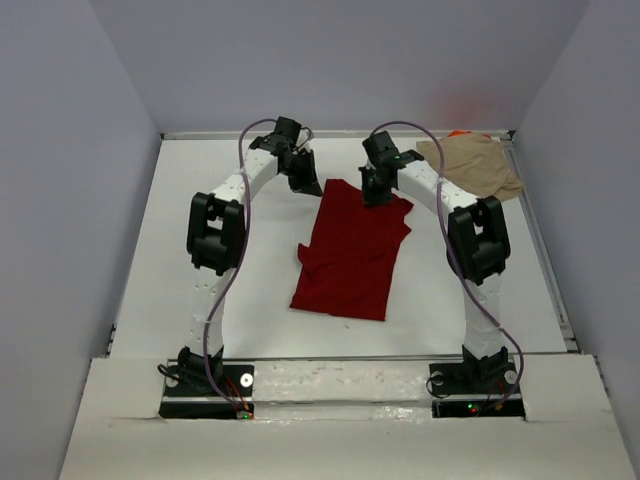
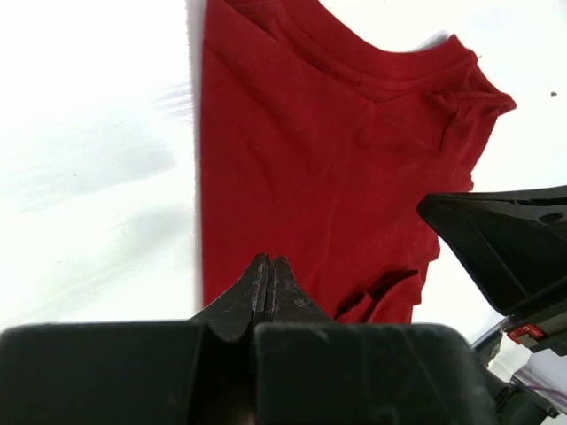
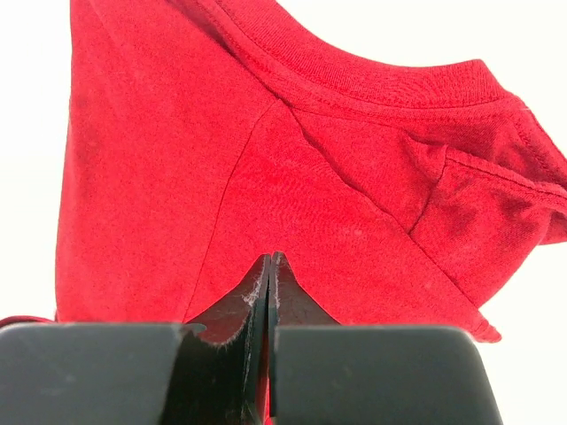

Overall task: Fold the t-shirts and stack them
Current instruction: Fold the tshirt

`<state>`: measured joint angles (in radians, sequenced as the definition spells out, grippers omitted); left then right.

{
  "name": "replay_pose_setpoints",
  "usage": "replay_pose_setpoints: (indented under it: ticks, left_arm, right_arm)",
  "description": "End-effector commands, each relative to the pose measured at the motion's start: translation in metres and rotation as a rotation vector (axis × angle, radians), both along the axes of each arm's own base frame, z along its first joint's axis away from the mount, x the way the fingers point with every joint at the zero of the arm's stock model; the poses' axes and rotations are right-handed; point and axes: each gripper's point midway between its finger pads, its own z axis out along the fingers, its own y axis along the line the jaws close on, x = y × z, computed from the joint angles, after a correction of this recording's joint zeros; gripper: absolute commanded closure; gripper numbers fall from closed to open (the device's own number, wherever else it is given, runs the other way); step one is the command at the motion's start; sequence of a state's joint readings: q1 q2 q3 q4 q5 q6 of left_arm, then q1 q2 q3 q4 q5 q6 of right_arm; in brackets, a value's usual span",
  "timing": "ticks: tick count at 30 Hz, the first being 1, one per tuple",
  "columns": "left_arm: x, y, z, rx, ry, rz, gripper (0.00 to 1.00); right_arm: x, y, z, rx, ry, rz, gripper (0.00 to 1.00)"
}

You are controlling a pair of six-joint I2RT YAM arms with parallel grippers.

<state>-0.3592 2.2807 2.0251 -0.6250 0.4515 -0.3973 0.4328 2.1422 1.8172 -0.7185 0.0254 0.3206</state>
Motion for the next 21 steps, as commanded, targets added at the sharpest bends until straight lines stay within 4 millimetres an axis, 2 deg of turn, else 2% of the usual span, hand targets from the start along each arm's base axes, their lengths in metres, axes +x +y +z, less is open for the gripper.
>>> replay_pose_setpoints:
  ticks: [1, 5, 10, 13, 17, 21]
  left_arm:
    - [-0.010, -0.014, -0.009, -0.040, 0.047, -0.066, 1.00]
    - [-0.014, -0.025, -0.019, -0.097, 0.075, -0.097, 1.00]
    - [-0.024, -0.039, -0.035, -0.164, 0.127, -0.154, 1.00]
    - [-0.027, -0.046, -0.038, -0.164, 0.127, -0.171, 1.00]
    - [-0.029, -0.038, -0.061, -0.097, 0.182, -0.124, 1.00]
    - [-0.034, -0.020, -0.086, 0.017, 0.261, -0.029, 1.00]
  right_arm:
    - [0.010, 0.013, 0.042, 0.084, -0.078, 0.042, 1.00]
    - [0.016, 0.015, 0.048, 0.078, -0.085, 0.052, 1.00]
    - [0.022, 0.023, 0.073, 0.121, -0.128, 0.069, 1.00]
    - [0.024, 0.023, 0.079, 0.115, -0.132, 0.071, 1.00]
    - [0.022, 0.022, 0.093, 0.125, -0.155, 0.074, 1.00]
    - [0.019, 0.020, 0.108, 0.129, -0.178, 0.076, 1.00]
